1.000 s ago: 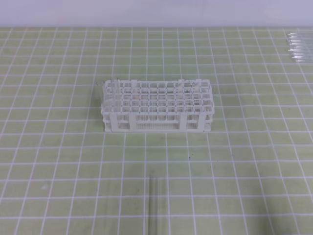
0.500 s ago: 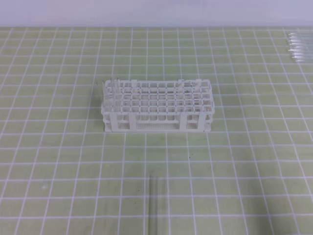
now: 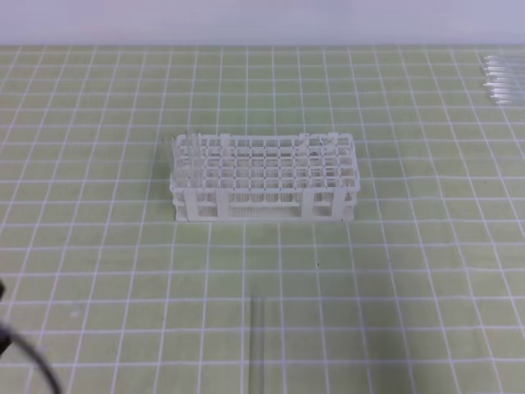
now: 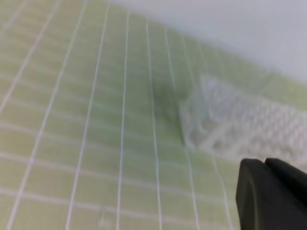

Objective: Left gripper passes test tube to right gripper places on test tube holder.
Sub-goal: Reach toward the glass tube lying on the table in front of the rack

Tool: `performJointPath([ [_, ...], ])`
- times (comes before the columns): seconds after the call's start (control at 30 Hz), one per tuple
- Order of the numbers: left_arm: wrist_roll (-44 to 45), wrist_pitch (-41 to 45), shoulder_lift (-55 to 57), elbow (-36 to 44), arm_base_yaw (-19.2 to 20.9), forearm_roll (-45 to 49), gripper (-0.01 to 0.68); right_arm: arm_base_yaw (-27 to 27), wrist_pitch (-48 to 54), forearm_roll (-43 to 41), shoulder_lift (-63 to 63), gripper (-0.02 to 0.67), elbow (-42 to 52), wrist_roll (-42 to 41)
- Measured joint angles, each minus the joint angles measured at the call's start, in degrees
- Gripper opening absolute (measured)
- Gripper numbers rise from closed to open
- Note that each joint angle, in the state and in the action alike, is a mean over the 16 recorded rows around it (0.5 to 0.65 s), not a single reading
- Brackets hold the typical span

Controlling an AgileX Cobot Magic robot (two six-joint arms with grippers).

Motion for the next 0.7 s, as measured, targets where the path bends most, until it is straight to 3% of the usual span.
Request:
performJointPath([
  [0.23, 6.51, 11.63, 19.35, -11.69, -0.17, -1.23, -0.002, 0.00, 13.87, -4.60, 12.75, -0.016, -11.96, -0.37],
  [0.4, 11.99, 18.01, 31.07, -18.16, -2.89, -4.59, -0.002, 0.00, 20.37, -6.16, 18.86, -0.016, -16.01, -1.07],
  [0.53, 11.62, 19.21, 38.52, -21.94, -8.44, -5.64, -0.002, 0.00, 22.88, -6.54, 21.56, -0.016, -16.92, -1.89],
  [0.7, 5.19, 19.53, 46.98, -26.54, -18.30, -3.40, -0.002, 0.00, 24.54, -6.01, 23.23, -0.016, -16.97, -3.57],
])
